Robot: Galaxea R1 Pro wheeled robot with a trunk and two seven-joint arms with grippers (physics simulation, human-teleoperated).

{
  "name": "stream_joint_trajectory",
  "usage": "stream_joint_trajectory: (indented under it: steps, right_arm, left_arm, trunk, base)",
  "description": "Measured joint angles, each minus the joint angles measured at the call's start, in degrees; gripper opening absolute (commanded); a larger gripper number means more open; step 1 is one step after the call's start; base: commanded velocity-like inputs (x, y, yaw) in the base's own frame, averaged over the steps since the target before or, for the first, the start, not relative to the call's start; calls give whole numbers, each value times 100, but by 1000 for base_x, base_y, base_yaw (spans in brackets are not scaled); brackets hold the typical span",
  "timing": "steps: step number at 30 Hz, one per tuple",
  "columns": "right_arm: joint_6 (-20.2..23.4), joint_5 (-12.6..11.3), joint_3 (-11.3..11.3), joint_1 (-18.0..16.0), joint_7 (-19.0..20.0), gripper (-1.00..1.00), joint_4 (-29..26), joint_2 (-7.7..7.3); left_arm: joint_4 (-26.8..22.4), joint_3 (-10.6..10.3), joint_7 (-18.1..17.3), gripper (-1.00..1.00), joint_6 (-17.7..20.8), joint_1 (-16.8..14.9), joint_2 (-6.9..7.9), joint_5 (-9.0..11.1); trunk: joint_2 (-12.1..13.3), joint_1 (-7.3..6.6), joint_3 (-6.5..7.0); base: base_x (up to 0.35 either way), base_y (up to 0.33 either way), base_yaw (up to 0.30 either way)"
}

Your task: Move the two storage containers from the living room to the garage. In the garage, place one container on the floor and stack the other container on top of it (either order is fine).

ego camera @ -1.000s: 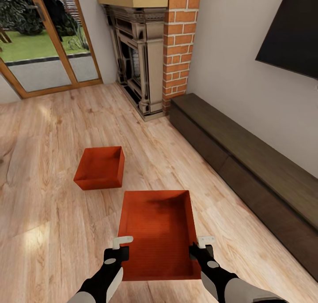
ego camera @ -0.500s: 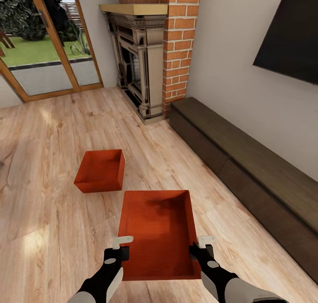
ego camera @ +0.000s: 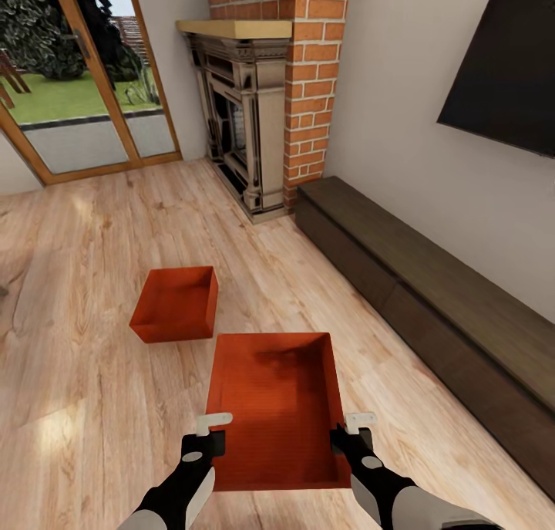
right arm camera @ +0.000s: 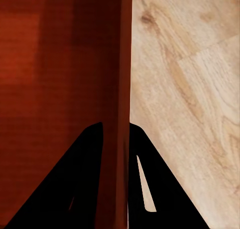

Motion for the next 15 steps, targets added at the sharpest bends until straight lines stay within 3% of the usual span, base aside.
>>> stream_joint_trajectory:
  steps: [15]
  right_arm:
    - [0, 1, -1, 0, 1, -100, 0, 0]
  left_arm:
    - [0, -3, -1, -100, 0, 0, 2, 5]
  trunk:
    - [0, 0, 139]
  base:
    - [0, 0, 0]
